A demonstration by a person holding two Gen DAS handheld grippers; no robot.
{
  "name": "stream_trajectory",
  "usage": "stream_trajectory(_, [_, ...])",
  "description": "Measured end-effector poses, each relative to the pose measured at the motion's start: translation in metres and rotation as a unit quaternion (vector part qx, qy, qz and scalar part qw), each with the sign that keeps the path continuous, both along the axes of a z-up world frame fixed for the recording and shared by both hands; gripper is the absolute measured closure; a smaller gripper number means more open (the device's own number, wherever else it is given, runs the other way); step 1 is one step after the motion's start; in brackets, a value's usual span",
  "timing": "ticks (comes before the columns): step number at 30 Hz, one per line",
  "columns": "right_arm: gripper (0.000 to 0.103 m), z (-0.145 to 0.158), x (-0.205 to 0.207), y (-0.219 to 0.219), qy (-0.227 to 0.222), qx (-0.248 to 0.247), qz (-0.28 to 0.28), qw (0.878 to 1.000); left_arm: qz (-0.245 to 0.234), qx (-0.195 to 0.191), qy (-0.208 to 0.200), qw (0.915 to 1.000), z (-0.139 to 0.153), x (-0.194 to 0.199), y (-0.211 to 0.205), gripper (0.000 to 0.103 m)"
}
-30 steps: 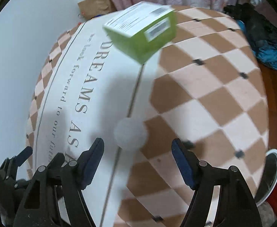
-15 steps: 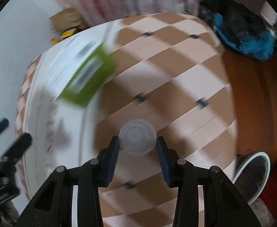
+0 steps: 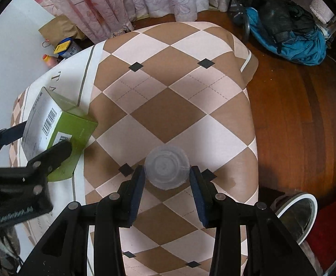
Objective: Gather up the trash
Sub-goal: 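Grasp the clear plastic lid with the right tool while the left tool grasps the green-white medicine box, then carry the plastic lid over the bin with the right tool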
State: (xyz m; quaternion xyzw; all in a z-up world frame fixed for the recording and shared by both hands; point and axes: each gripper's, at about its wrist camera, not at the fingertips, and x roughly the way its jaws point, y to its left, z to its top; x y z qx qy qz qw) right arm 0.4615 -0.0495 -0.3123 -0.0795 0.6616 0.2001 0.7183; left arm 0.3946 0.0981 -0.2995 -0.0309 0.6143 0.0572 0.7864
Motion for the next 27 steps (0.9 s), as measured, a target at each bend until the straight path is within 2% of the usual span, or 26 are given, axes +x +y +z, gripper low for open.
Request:
stream_trajectory(1, [0.061, 0.0, -0.001, 0.0, -0.002, 0.001, 0.0, 1.0, 0.004, -0.007, -0.004, 1.0, 0.0, -0.001, 0.0, 0.02])
stream_trajectory(2, [0.061, 0.001, -0.004, 0.0, -0.004, 0.001, 0.001, 1.0, 0.01, -0.013, -0.013, 0.9998, 0.002, -0.005, 0.0, 0.023])
stream_trajectory(9, [0.061, 0.025, -0.027, -0.008, -0.048, 0.012, 0.012, 0.999, 0.052, 0.003, -0.068, 0.9964, 0.027, -0.038, -0.005, 0.024])
stream_trajectory(17, [0.061, 0.077, -0.078, -0.033, -0.104, 0.053, 0.014, 0.993, 0.126, 0.026, -0.14, 0.9817, 0.074, -0.102, -0.013, 0.024])
stream_trajectory(22, [0.061, 0.117, -0.109, -0.061, -0.137, 0.075, 0.01, 0.988, 0.136, 0.026, -0.179, 0.9739, 0.112, -0.138, -0.033, 0.025])
stream_trajectory(27, [0.061, 0.161, -0.133, -0.105, -0.176, 0.089, -0.004, 0.98, 0.128, 0.023, -0.204, 0.9703, 0.149, -0.157, -0.069, 0.025])
